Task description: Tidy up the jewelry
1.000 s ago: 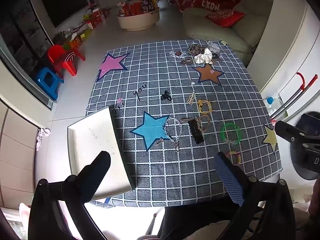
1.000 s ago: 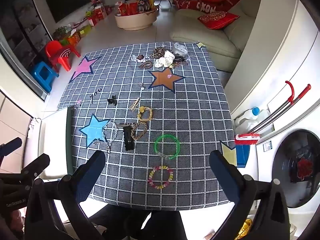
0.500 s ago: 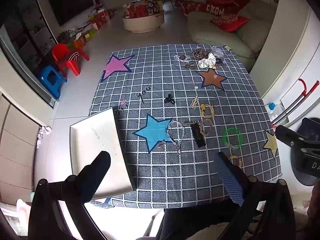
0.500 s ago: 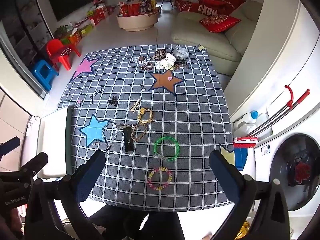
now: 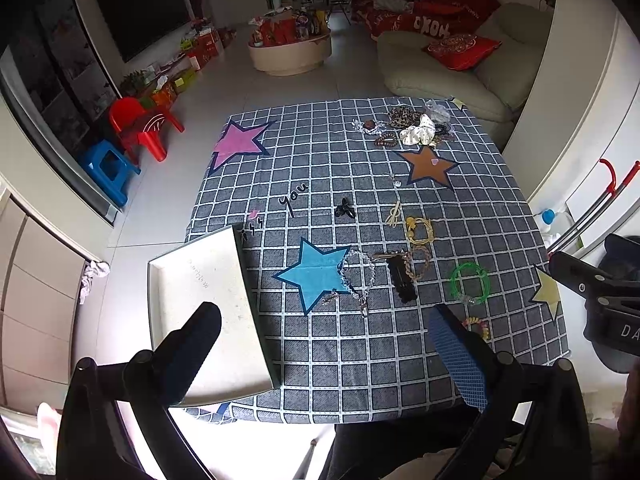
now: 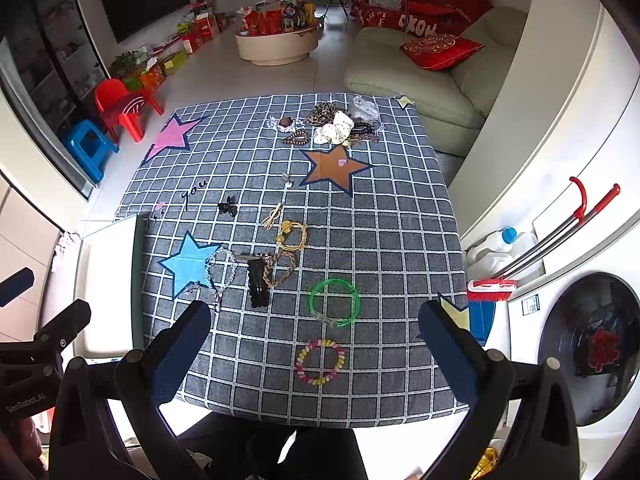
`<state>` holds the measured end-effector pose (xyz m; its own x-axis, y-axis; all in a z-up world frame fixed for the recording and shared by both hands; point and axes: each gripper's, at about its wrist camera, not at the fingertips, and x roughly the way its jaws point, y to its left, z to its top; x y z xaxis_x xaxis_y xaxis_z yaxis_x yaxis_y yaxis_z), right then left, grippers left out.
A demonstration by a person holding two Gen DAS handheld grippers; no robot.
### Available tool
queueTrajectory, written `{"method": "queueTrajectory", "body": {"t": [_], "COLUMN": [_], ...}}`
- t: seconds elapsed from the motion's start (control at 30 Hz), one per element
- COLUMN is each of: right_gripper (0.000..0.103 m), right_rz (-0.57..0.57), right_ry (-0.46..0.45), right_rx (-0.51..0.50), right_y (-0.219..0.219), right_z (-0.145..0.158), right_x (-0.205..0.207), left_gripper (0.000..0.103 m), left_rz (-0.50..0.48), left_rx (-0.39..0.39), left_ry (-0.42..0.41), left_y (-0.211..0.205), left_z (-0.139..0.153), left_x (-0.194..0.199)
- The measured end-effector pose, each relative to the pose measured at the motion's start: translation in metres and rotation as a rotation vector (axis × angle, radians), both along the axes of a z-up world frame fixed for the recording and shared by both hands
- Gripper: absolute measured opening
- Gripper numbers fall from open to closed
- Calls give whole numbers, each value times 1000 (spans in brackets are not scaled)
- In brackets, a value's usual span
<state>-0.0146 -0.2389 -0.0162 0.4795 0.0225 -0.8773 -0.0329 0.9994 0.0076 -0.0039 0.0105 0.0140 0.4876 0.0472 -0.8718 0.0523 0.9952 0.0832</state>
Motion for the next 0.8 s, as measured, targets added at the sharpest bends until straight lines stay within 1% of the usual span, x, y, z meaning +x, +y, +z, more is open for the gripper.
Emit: {"method": "queueTrajectory", "body": {"t": [0.8], "right_gripper": [103], "right_rz": [1], "right_ry": [-7], "right_rx": [-5], "right_y": [4], "right_z": [1], "right_x": [1], "left_gripper": [103], "left_rz": [5], "left_rx": [0], "left_ry": [-3], "left_y": [6], "left_z": [-4], "left_x": [-1]}}
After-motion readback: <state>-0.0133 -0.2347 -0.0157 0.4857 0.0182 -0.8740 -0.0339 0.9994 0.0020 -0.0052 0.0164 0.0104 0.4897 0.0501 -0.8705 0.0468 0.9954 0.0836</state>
